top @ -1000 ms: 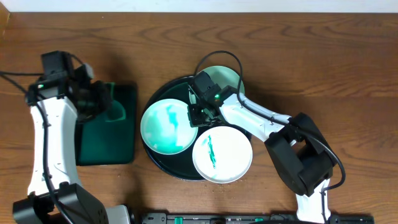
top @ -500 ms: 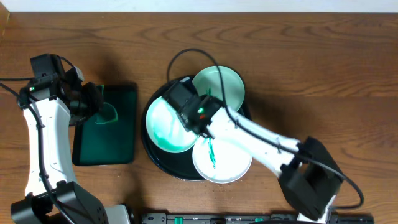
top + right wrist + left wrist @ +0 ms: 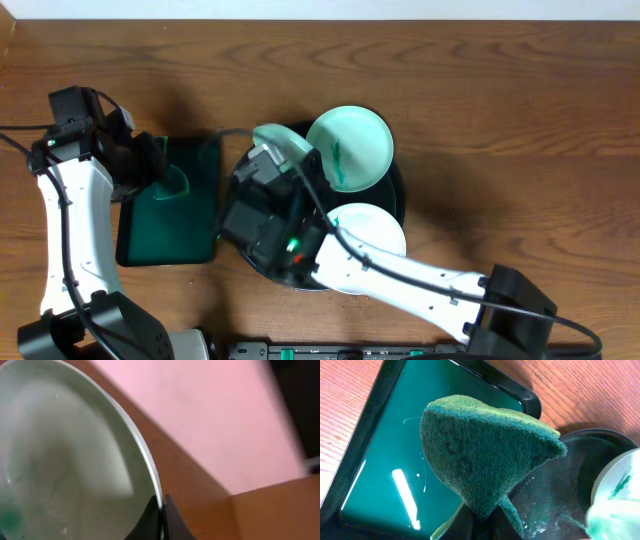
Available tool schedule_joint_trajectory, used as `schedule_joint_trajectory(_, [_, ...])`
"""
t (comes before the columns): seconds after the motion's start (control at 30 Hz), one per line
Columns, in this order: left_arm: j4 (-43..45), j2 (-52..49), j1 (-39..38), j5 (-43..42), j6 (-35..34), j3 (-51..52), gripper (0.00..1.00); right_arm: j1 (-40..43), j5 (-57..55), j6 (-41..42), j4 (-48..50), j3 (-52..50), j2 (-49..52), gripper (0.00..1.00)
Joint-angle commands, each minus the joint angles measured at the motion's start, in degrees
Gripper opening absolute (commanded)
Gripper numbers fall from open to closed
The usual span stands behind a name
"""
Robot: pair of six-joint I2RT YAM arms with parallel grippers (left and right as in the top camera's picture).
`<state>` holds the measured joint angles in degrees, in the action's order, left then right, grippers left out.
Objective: Clean dirty plates on tray and stack at the side
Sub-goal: 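Lift the scrubbed plate with the right gripper and carry it right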
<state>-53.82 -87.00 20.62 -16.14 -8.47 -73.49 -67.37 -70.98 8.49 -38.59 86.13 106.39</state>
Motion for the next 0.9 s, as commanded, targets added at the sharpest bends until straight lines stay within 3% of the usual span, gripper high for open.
schedule_joint_trajectory(0.0, [-0.13,0.17,0.26,0.37,1.16,-0.87,0.08,-0.98,-10.67,-5.25,2.73,1.20,-2.03,0.01])
schedule_joint_trajectory(0.3, [-0.17,0.17,0.26,0.37,1.16,-0.85,0.08,2.84,8.11,-1.22,1.22,1.20,-4.15,0.01])
schedule_joint_trajectory(0.43, [-0.20,0.17,0.26,0.35,1.16,-0.72,0.08,7.69,28.02,1.46,1.62,1.31,-10.47,0.01])
schedule_joint_trajectory(0.6, [-0.92,0.17,0.20,0.17,1.16,-0.72,0.07,22.75,56.61,7.39,-0.31,1.31,-19.89,0.01])
schedule_joint_trajectory(0.87, [-1.22,0.17,0.20,0.17,1.16,-0.72,0.08,52.19,73.20,13.40,-13.75,1.31,-27.08,0.01])
